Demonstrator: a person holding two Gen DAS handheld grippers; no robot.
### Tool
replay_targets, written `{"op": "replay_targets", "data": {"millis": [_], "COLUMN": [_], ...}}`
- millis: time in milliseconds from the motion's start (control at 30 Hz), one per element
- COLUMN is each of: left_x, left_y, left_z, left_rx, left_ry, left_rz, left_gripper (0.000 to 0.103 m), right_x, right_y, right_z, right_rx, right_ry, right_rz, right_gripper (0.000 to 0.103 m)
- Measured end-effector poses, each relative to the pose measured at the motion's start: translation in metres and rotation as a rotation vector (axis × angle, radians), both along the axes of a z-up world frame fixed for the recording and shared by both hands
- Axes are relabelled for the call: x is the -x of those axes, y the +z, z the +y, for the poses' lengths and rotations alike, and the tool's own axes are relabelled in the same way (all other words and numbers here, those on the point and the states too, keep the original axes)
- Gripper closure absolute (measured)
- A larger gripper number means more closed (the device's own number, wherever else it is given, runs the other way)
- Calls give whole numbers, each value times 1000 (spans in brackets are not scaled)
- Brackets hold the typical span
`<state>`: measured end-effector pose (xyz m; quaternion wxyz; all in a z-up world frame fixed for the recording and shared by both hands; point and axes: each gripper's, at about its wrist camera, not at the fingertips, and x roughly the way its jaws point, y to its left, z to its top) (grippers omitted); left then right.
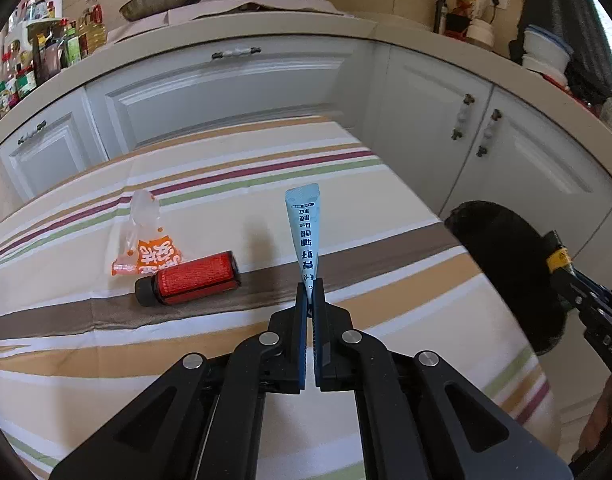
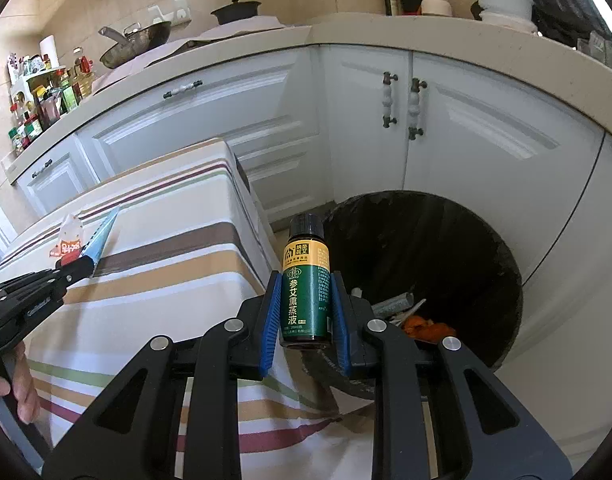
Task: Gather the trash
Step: 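Carry the spray can and blue tube over the black bin and open both grippers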
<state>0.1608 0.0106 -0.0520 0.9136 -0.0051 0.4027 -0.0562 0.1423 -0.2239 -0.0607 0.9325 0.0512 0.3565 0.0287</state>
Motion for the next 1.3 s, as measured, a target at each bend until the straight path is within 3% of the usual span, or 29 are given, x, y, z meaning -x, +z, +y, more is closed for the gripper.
{"op": "replay_targets", "data": {"millis": [400,800,1033,1300], "left_x": [19,15,7,-10], "left_y": [24,32,21,3], "left_z": [-38,-112,-157,-185], "left_rx": [27,27,-3,-35], "left_ry": [-105,-247,-335,-357], "left_rz": [-63,-115,-121,-88], "left_gripper": [100,100,100,100], "right_x": [8,5,-3,-15], "right_y": [18,19,11,-2], "right_z": [-22,-68,-93,-111], "right_rx": [34,85,87,79], "right_ry": [-68,-176,-218,-246], "right_rz": [-54,-89,-80,-67], "right_gripper": [80,80,80,80]}}
